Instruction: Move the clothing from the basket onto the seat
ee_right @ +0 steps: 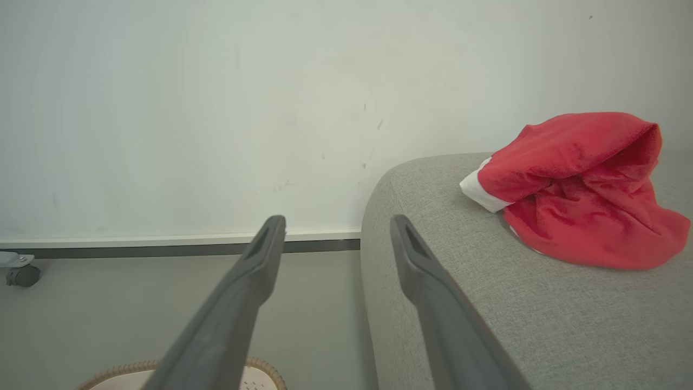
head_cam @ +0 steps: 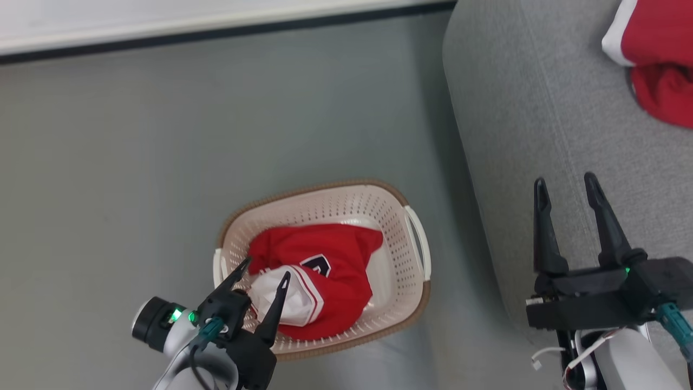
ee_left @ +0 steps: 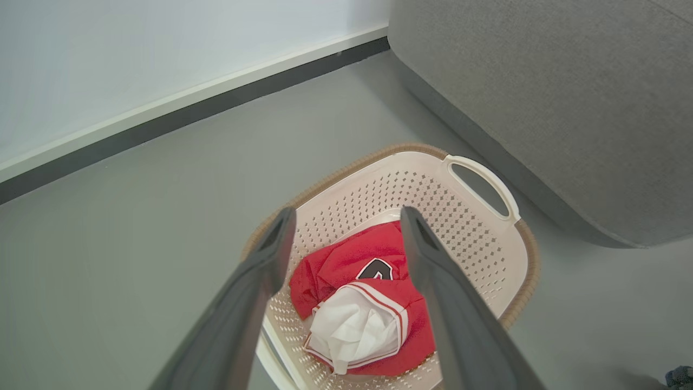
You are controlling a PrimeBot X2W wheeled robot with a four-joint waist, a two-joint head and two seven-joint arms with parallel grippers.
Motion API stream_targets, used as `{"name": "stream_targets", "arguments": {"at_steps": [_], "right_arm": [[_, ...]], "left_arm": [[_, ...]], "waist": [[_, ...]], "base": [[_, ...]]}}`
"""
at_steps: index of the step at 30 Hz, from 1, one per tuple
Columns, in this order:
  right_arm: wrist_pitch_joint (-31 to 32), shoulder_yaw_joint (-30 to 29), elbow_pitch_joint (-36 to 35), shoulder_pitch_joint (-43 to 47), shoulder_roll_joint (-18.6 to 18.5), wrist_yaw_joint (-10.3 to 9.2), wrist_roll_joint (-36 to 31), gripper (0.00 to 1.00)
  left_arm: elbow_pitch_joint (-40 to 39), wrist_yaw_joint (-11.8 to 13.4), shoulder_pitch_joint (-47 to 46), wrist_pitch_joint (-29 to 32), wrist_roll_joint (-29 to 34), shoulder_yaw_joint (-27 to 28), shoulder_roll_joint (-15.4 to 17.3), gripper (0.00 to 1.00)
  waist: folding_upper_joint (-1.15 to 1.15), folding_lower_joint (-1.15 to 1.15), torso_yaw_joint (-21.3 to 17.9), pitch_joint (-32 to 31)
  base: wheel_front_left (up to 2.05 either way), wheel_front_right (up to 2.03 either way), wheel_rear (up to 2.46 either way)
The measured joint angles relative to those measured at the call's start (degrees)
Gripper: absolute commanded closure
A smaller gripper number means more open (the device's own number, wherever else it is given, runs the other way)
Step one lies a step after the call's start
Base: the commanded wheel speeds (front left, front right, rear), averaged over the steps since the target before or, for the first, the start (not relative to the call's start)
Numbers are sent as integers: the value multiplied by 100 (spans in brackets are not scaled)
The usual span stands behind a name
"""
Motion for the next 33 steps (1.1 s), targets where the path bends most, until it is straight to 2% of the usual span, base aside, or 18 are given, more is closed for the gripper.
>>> {"name": "stream_targets", "arguments": {"at_steps": [23, 33], "right_arm": [[-1, 24, -424, -1036, 109, 8, -216, 0], [-1, 21, -658, -1444, 174, 27, -261, 0]], "left_arm": [[1338, -249, -1514, 554, 800, -836, -79, 0], [1711, -300, -2320, 755, 1078, -1027, -51, 0]], "waist": [[-1, -1, -422, 1731], [-1, -1, -544, 2493]], "base": [[0, 0, 0], [0, 0, 0]]}}
